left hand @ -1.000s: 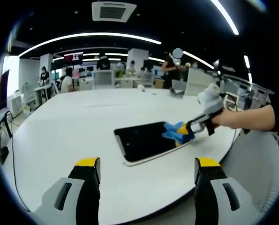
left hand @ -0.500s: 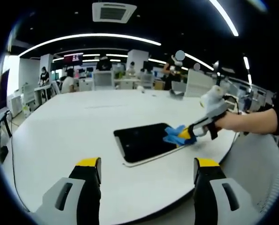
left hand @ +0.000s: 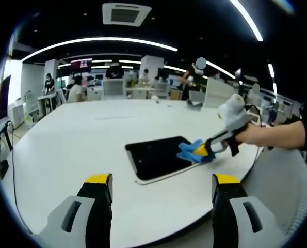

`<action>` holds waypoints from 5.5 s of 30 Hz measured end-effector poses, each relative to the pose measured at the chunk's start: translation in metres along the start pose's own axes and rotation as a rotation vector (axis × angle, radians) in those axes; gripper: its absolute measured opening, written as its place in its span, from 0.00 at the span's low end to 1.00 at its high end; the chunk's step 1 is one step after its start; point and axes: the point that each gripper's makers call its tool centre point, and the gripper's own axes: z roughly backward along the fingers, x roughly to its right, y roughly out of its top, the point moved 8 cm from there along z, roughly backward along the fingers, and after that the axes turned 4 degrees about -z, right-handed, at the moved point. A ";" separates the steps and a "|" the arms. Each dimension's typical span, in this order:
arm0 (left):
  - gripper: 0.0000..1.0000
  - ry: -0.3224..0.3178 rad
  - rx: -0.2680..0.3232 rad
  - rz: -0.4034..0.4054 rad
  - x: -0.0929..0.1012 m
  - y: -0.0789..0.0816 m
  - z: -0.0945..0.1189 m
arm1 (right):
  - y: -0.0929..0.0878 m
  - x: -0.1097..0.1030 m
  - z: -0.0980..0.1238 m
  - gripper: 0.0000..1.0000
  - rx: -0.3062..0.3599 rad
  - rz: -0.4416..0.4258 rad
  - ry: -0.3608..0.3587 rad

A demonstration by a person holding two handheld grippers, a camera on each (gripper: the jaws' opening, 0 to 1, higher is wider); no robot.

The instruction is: Wipe the mirror surface with the cleaning cloth until all visible marks leave the cleaned area.

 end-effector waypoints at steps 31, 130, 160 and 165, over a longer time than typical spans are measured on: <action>0.78 0.013 0.005 0.009 0.000 0.000 0.001 | 0.020 -0.054 -0.029 0.01 -0.018 0.092 0.089; 0.74 -0.002 0.033 0.017 -0.003 0.002 0.000 | 0.092 -0.098 -0.104 0.00 0.090 0.087 0.207; 0.74 0.017 0.033 0.019 -0.004 0.001 0.002 | 0.117 -0.080 -0.128 0.00 0.113 0.078 0.161; 0.74 0.018 0.029 0.018 -0.005 0.001 0.002 | 0.120 -0.078 -0.129 0.01 0.116 0.069 0.154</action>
